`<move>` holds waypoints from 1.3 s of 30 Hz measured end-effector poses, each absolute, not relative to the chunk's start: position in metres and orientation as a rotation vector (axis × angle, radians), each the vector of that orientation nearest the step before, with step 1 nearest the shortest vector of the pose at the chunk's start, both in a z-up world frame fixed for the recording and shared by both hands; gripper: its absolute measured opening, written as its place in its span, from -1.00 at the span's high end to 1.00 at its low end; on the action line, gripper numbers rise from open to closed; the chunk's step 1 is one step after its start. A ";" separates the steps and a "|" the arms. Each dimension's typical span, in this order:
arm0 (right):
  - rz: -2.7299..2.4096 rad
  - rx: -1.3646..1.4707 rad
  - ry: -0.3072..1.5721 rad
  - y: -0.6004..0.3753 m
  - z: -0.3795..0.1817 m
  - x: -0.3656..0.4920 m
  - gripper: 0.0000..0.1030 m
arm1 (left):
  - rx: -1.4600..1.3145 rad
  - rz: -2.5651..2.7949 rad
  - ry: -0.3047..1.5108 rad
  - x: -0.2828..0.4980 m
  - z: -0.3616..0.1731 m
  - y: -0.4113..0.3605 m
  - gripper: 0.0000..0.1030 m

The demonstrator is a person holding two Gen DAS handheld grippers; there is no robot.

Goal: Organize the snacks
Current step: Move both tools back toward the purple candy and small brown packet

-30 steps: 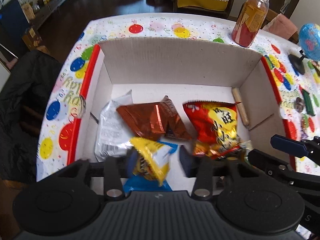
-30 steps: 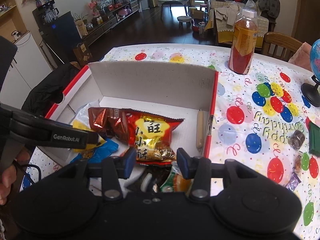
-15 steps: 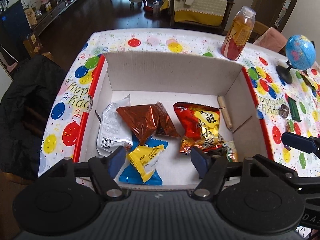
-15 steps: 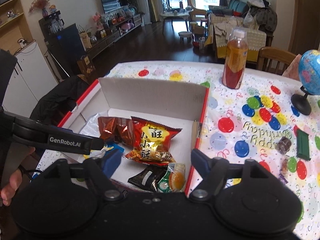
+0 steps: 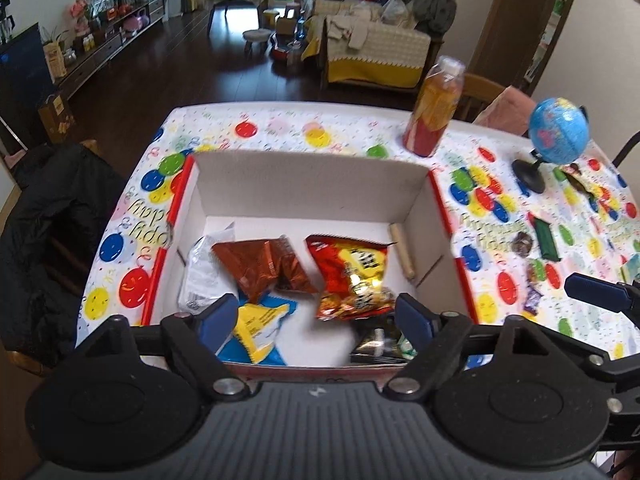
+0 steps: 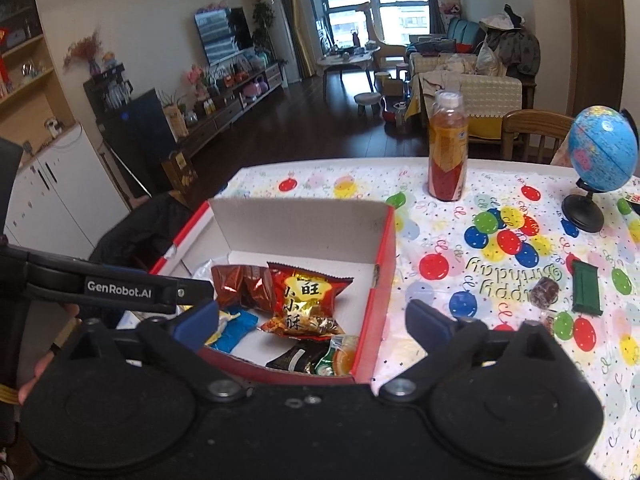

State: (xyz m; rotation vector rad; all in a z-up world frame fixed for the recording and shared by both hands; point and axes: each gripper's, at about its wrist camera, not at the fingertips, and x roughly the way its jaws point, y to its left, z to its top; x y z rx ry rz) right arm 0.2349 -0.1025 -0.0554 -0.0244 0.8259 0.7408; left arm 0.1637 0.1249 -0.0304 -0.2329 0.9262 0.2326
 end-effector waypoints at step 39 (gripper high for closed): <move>0.455 0.013 0.925 -0.327 -0.123 0.357 -0.92 | -0.081 0.012 0.945 0.274 -0.094 -0.109 -0.99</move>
